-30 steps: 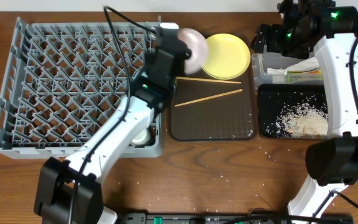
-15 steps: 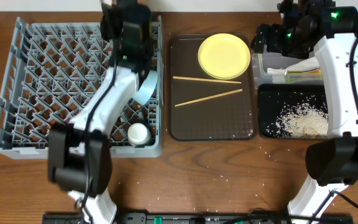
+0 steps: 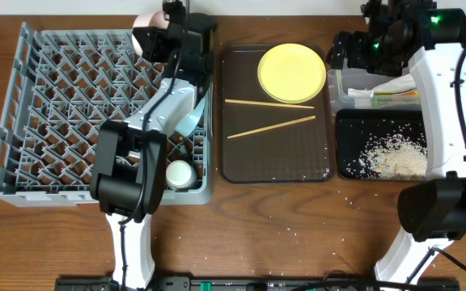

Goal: Sort waste into correct bins and load items into the dishwasher
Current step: 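Lift the pink bowl with the left gripper and set it in the rack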

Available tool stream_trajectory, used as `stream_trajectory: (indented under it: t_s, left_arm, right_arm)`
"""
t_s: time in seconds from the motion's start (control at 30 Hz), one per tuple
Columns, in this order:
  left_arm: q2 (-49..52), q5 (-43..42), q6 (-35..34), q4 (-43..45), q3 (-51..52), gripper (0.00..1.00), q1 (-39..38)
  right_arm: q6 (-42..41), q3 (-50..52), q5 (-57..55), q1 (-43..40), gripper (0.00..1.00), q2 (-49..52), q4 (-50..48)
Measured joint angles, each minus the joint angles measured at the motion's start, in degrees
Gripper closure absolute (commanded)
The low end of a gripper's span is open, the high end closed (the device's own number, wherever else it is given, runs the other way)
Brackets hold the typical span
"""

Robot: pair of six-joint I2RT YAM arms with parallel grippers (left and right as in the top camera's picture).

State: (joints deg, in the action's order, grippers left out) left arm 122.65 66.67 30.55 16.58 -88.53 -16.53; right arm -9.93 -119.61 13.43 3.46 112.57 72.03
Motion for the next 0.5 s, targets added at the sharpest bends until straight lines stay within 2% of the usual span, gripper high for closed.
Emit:
stream_trajectory:
  t_s: [0.5]
  left_arm:
    - [3.28,7.61,0.83,-1.36,0.0,0.9,-4.68]
  right_arm:
    - [0.0,-0.02,0.0,0.0,0.01,0.0,0.0]
